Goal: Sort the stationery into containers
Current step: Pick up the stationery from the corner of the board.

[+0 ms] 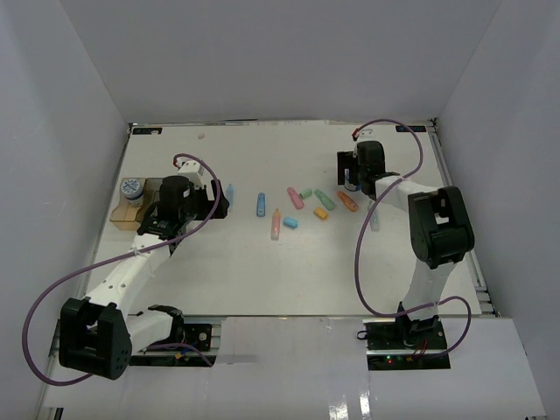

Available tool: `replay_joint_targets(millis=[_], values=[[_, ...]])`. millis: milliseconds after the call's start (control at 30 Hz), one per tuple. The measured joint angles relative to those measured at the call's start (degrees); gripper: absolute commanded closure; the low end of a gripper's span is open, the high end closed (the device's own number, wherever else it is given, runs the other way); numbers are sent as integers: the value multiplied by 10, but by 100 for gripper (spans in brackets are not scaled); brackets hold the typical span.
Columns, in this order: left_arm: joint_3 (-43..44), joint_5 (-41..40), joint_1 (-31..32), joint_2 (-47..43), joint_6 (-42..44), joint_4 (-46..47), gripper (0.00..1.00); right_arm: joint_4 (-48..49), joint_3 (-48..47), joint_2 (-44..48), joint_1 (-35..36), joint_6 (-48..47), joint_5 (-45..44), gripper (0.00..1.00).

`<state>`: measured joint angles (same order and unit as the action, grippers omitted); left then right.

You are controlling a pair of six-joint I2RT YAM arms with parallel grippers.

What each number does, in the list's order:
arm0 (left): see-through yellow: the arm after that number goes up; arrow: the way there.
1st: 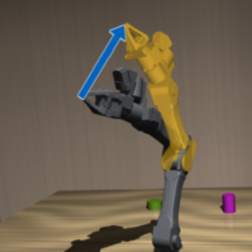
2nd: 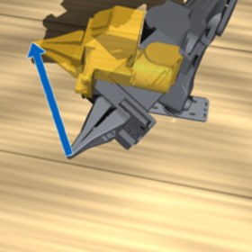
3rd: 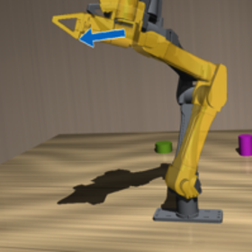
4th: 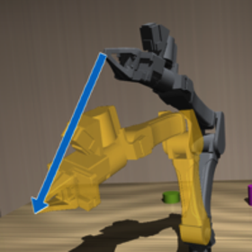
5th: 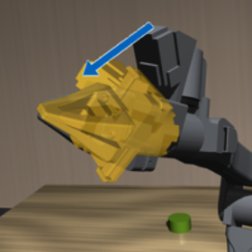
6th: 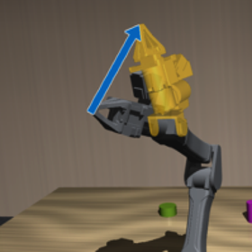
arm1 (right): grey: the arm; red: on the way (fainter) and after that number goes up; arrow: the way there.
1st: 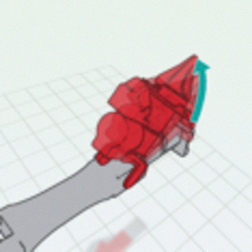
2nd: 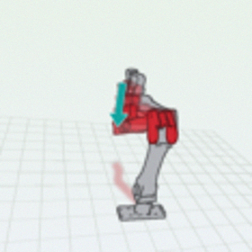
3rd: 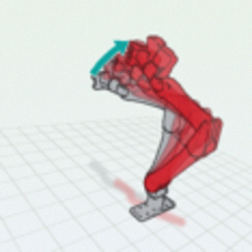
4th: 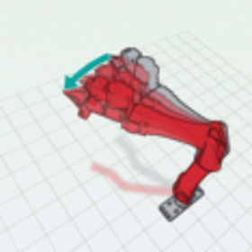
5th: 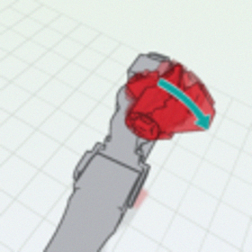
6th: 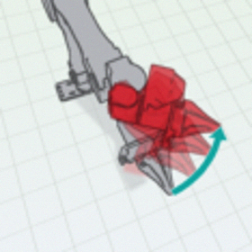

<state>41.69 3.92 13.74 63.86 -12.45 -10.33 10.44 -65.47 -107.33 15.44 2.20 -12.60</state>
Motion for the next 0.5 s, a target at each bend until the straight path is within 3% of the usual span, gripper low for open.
replay_joint_targets(millis=[200, 300, 500], values=[[0, 0, 0, 0, 0, 0, 2, 0, -4, -5, -1, -10, 10, 48], [0, 0, 0, 0, 0, 0, 2, 0, -4, -5, -1, -17, 14, 59], [0, 2, 0, 0, 0, 0, 2, -12, 11, 31, 7, -49, 64, 61]])
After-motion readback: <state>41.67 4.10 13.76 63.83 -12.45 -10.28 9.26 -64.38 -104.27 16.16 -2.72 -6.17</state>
